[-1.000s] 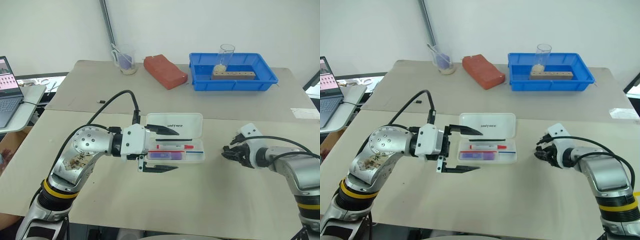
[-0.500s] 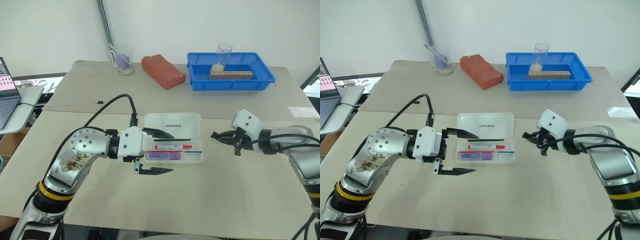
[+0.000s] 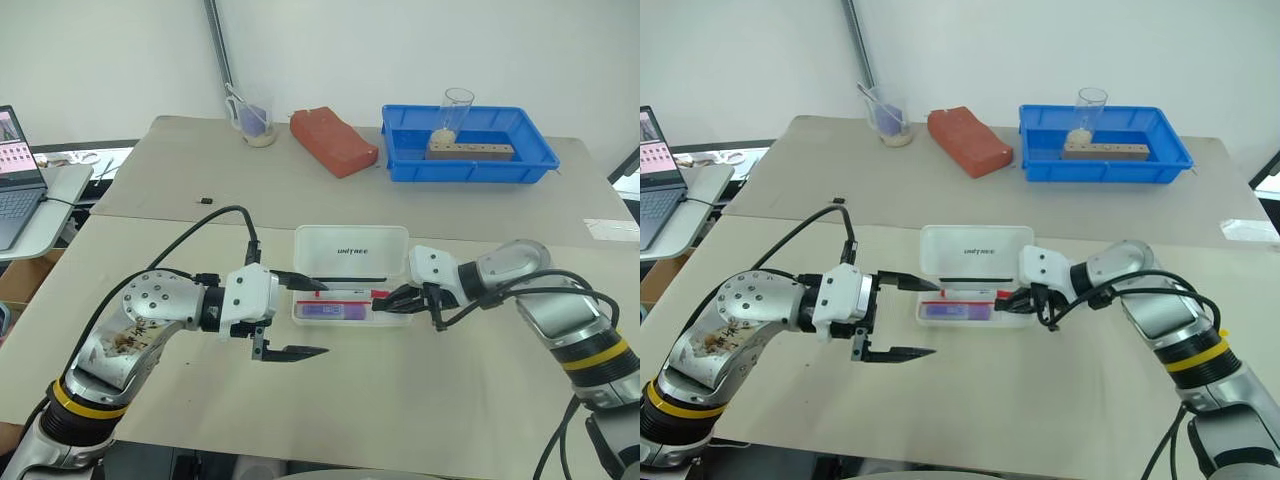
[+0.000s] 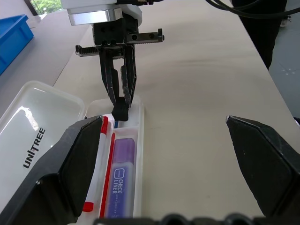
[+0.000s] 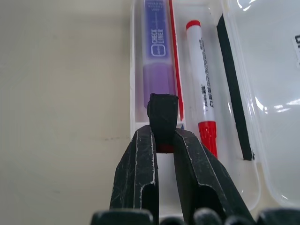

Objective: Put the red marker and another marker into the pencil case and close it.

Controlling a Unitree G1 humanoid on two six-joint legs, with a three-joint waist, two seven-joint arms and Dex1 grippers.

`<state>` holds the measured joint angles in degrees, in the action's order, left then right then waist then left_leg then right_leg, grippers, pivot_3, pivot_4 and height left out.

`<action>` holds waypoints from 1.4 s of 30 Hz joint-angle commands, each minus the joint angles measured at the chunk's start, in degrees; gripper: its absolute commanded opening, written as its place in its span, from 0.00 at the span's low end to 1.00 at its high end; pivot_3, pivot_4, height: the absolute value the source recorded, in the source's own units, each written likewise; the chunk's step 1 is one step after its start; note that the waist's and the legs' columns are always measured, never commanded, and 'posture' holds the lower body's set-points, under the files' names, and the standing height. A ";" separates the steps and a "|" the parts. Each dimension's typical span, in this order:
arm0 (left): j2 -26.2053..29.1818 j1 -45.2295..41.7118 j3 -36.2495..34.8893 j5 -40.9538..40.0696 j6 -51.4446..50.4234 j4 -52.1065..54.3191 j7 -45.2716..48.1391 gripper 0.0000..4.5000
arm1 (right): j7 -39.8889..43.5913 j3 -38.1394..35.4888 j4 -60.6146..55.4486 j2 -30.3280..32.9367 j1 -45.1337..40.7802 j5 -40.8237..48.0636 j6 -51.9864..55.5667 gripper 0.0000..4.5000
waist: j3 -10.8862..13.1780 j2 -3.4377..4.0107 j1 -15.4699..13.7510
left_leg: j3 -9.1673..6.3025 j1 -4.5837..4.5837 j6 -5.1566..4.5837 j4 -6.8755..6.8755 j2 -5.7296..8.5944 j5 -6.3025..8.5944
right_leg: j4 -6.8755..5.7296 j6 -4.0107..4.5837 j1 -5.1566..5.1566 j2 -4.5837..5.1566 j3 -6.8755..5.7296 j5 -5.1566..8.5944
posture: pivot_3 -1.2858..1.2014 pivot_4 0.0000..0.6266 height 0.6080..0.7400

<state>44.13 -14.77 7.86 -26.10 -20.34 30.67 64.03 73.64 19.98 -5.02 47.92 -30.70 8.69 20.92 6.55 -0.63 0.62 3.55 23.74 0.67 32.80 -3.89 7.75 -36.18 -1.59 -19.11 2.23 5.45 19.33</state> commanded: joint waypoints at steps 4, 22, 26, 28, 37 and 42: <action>0.90 0.68 -1.55 -0.76 -0.32 2.79 -1.25 1.00 | 2.16 0.48 1.75 -0.21 -1.04 -2.36 -3.42 0.15 | 0.00 0.01 0.07 | 0.00 -0.04 0.00 0.00 0.00 0.00 | 0.00 0.01 -0.01 0.00 0.01 0.00 | 0.52 0.24 1.00; -8.52 -22.64 -2.33 9.67 0.75 -30.56 -14.27 0.67 | -18.42 -23.92 -21.59 -5.49 -0.04 17.52 30.28 1.00 | 0.00 -0.02 -0.62 | -0.10 0.01 0.00 0.03 0.05 -0.01 | -0.14 0.00 -0.01 -0.04 -0.02 -0.03 | 0.52 0.24 1.00; -12.02 -30.72 -0.26 14.66 3.29 -44.33 -15.96 0.25 | -24.77 -26.46 -26.45 -7.24 -1.72 20.97 36.42 1.00 | 0.00 -0.05 -0.53 | -0.09 0.10 0.00 0.01 0.08 0.00 | -0.10 -0.02 -0.07 -0.04 0.01 -0.03 | 0.52 0.24 1.00; -13.52 -33.71 0.64 16.82 5.13 -50.24 -16.05 0.05 | -27.45 -26.91 -27.77 -8.03 -2.94 22.32 38.48 1.00 | 0.00 -0.05 -0.50 | -0.08 0.13 -0.01 -0.02 0.08 0.00 | -0.10 -0.02 -0.12 -0.05 0.01 -0.03 | 0.52 0.24 1.00; -21.11 -45.35 3.50 19.96 1.56 -74.87 -7.56 0.01 | -35.87 -27.97 -32.78 -9.27 -3.44 25.75 43.18 1.00 | 0.01 -0.05 -0.38 | -0.14 0.35 0.00 -0.01 0.09 0.00 | -0.11 -0.03 -0.26 -0.09 -0.07 -0.02 | 0.52 0.24 1.00; -21.23 -48.15 3.29 19.61 -0.76 -78.60 -0.19 0.01 | -37.88 -29.87 -33.90 -8.73 -2.05 28.25 44.17 1.00 | 0.01 -0.06 0.00 | -0.17 0.59 -0.01 0.02 0.13 -0.01 | -0.33 -0.03 -0.58 -0.09 -0.04 -0.03 | 0.52 0.24 1.00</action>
<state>22.53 -60.54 11.69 -6.03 -20.48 -48.52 61.05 36.54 -7.95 -36.70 38.79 -32.54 35.43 64.92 6.56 -0.69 0.62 3.37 24.33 0.67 32.82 -3.76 7.73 -36.63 -1.63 -19.74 2.12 5.42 19.31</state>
